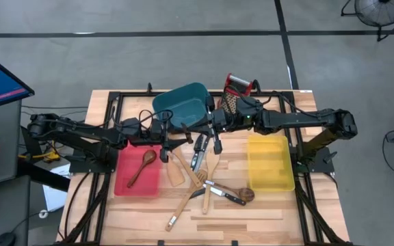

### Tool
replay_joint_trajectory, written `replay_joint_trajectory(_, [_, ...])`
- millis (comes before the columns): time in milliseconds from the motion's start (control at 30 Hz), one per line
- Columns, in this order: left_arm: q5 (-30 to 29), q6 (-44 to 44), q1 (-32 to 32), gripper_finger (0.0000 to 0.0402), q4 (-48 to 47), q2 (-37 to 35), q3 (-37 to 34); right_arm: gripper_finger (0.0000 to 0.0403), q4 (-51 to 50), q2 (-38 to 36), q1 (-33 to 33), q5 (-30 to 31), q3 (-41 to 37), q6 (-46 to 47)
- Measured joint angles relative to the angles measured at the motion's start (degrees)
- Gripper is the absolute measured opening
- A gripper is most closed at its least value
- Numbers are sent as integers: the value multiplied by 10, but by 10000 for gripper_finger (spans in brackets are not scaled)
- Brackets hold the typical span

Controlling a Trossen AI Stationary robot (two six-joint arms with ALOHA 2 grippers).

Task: Pick & Place Kitchen Items
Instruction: Put the black table knife into the blue bin

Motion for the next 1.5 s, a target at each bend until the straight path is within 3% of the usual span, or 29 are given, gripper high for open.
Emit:
replay_joint_trajectory(367, [17, -2, 3, 78, 3, 0, 0, 2, 24, 17, 0, 0, 2, 4])
replay_joint_trajectory(567, [20, -1, 2, 15, -5, 2, -1, 2, 36, 41, -1, 0, 0, 20])
replay_joint_trajectory(933, [0, 7, 2, 13, -3, 0, 0, 10, 31, 33, -4, 3, 0, 18])
replay_joint_trajectory(1133, [-13, -1, 2, 13, -4, 0, 0, 78, 16, 25, -4, 15, 0, 18])
replay_joint_trajectory(1333, [-18, -18, 3, 13, -3, 0, 0, 166, -27, -34, -5, 14, 0, 14])
replay_joint_trajectory(1500, [10, -57, 3, 13, 5, -14, 0, 204, -102, -105, -5, 15, 1, 15])
